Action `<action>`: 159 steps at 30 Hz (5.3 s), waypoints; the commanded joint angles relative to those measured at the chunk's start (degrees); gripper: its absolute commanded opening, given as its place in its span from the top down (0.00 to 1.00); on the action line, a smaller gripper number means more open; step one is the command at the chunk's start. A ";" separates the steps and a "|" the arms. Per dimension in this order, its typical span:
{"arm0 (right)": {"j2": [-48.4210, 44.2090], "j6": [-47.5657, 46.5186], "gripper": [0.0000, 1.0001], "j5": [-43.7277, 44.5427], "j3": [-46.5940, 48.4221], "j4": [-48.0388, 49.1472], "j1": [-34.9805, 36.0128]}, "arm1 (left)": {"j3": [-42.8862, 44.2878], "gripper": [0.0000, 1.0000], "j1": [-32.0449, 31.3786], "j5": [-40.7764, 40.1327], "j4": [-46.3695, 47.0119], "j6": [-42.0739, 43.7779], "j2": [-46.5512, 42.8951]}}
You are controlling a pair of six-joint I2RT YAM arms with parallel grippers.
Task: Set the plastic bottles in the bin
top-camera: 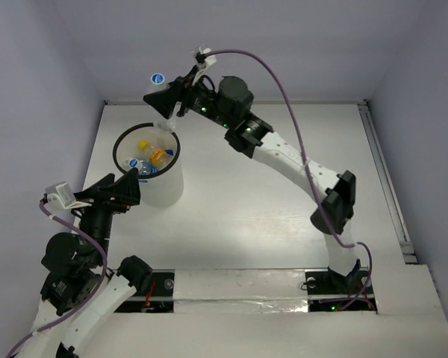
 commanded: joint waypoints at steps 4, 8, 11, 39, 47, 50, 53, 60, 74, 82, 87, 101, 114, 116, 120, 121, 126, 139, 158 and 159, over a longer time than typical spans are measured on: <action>9.76 -1.66 0.59 1.69 12.79 -1.32 3.10 | -1.66 0.14 -0.05 -5.41 3.18 -1.10 -2.02; 11.08 -4.39 0.58 3.98 11.40 -3.27 4.24 | -1.92 0.13 -0.05 -5.50 3.18 -0.75 -1.31; 11.78 -6.84 0.57 5.99 10.34 -5.72 4.95 | -1.92 0.13 0.47 -5.06 3.18 -0.57 -0.96; 14.16 -14.23 0.59 16.55 11.92 -18.91 10.67 | -1.40 0.05 1.53 -9.54 2.12 -0.83 -4.12; 17.17 -18.54 0.65 20.59 22.38 -29.11 11.90 | -1.13 0.05 1.53 -9.80 1.95 -1.36 -4.39; 15.57 -20.29 0.63 22.09 21.15 -29.11 11.90 | -1.04 0.05 1.53 -9.54 1.78 -1.10 -3.95; 17.23 -21.00 0.61 20.86 22.11 -29.81 11.90 | -0.87 0.04 1.53 -9.37 1.78 -1.10 -3.42; 26.02 -20.21 0.34 19.01 26.95 -29.46 11.90 | -1.04 0.04 1.53 -9.10 1.77 -1.19 -2.89; 11.89 -14.15 0.00 17.34 11.48 -15.31 11.90 | 0.71 0.01 1.53 -9.10 1.25 -0.75 -2.54; 5.03 -14.14 0.00 15.50 8.49 -16.09 11.90 | 2.47 0.01 1.53 -8.93 0.46 -0.83 -1.84; 2.92 -14.58 0.00 15.32 6.39 -16.46 11.90 | 3.17 0.01 1.53 -8.75 0.28 -0.75 -1.31; -25.20 -13.70 0.23 23.13 -29.46 3.76 11.90 | 5.81 0.01 1.53 -6.55 -2.97 -1.36 1.06; -29.18 -14.14 0.50 25.96 -36.79 2.45 11.90 | 8.18 0.01 1.53 -5.06 -3.24 -2.59 6.51; -27.07 -15.02 0.54 24.64 -34.41 -1.22 11.90 | 8.36 0.01 1.53 -5.41 -3.50 -2.94 7.04; -23.37 -15.29 0.70 22.88 -31.51 -1.69 11.90 | 8.36 0.02 1.53 -6.20 -4.03 -3.56 7.92; -20.06 -16.07 0.68 21.49 -27.93 -1.95 11.90 | 8.36 0.02 1.53 -7.07 -4.29 -3.65 8.00; -6.34 -20.90 0.18 21.65 -9.47 -12.39 9.44 | 6.70 0.03 1.53 -9.36 -5.08 -5.39 8.62; 5.21 -13.28 0.28 -4.01 0.69 -15.77 0.21 | 4.93 0.05 1.53 -15.17 -8.86 -12.78 13.10; -5.96 -8.96 0.31 -9.03 -22.09 -3.10 0.21 | 4.40 0.06 1.53 -14.73 -8.60 -14.72 12.40; -6.14 -8.96 0.26 -8.59 -21.92 -3.18 0.21 | 4.58 0.06 1.53 -14.55 -8.68 -14.72 12.49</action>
